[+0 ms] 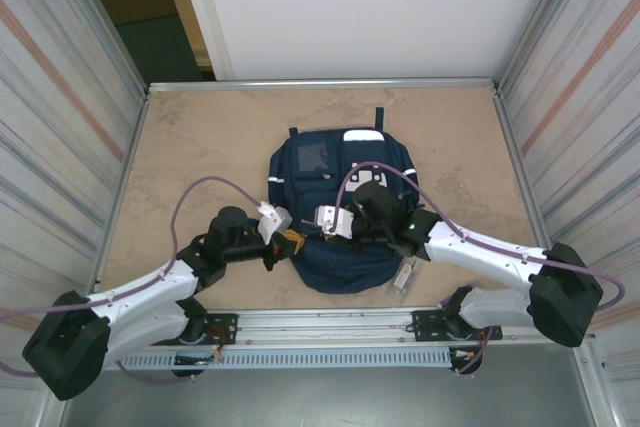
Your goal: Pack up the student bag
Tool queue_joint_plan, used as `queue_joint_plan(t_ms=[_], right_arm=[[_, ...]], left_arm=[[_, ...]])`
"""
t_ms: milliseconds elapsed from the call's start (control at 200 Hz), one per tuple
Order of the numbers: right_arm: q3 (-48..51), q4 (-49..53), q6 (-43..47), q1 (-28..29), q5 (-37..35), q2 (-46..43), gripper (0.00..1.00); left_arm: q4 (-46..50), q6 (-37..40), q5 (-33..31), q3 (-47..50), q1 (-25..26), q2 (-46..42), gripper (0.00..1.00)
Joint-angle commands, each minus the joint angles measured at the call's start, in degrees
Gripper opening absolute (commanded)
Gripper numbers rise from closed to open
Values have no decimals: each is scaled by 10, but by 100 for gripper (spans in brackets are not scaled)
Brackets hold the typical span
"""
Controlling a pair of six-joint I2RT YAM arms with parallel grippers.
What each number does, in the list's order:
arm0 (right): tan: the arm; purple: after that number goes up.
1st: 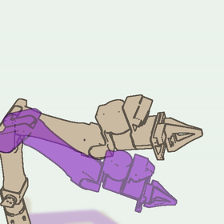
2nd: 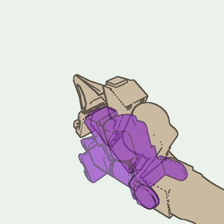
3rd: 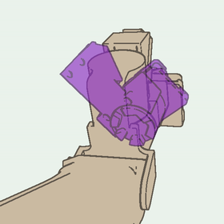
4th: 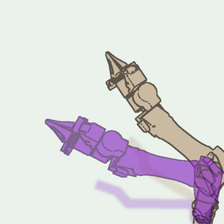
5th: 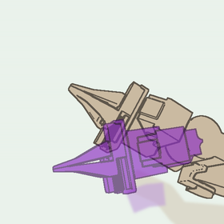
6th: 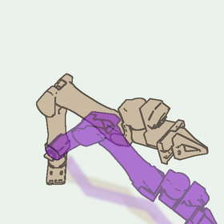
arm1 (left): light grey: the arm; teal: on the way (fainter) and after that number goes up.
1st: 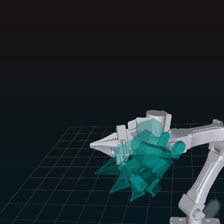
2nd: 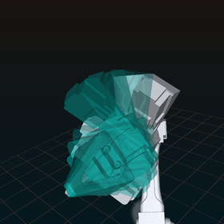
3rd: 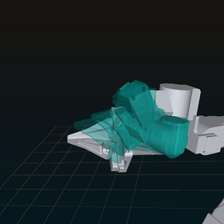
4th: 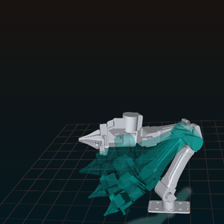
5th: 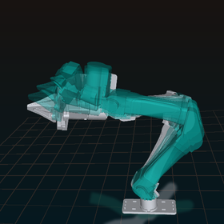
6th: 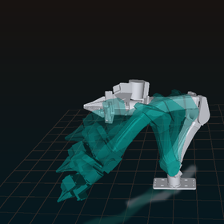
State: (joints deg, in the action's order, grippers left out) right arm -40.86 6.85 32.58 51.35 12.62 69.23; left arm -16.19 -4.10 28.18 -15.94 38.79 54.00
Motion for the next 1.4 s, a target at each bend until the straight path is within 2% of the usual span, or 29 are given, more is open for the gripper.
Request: queue_joint_plan(t_ms=[0,85,236,486,661,737,827,857,927,997,1052,1097,1208,1313,1398], right_arm=[[16,14,0,-4,-6,-26,0],[16,19,3,-1,7,-33,0],[15,12,12,0,35,-29,0],[0,22,27,24,44,-2,0],[-11,10,4,28,20,-15,0],[-23,12,-2,20,10,-21,0],[-46,22,-7,8,-1,-28,0],[-50,21,-11,0,4,-29,0],[-61,15,-24,-28,23,-22,0],[-85,33,-39,-54,42,-4,1],[-108,60,-44,-70,61,12,2],[-119,75,-44,-78,72,22,3],[-146,105,-42,-92,117,41,5],[-164,122,-53,-101,143,53,6],[-165,121,-70,-109,162,61,6]], left_arm=[[64,47,-57,-18,-24,-26,0],[26,33,-89,-3,-49,-17,0],[-2,5,-88,-17,-100,55,0],[24,-17,-99,-102,-103,187,0],[58,-32,-141,-128,-112,223,0],[73,-31,-155,-131,-115,221,9],[69,-29,-157,-124,-115,215,24],[71,-23,-154,-124,-115,212,26],[76,5,-129,-123,-115,194,31],[61,39,-95,-109,-115,163,48],[22,80,-53,-92,-114,137,56],[2,121,-22,-87,-115,118,58],[11,201,4,-108,-115,85,60],[28,295,80,-136,-115,81,63],[19,321,113,-152,-115,96,64]])
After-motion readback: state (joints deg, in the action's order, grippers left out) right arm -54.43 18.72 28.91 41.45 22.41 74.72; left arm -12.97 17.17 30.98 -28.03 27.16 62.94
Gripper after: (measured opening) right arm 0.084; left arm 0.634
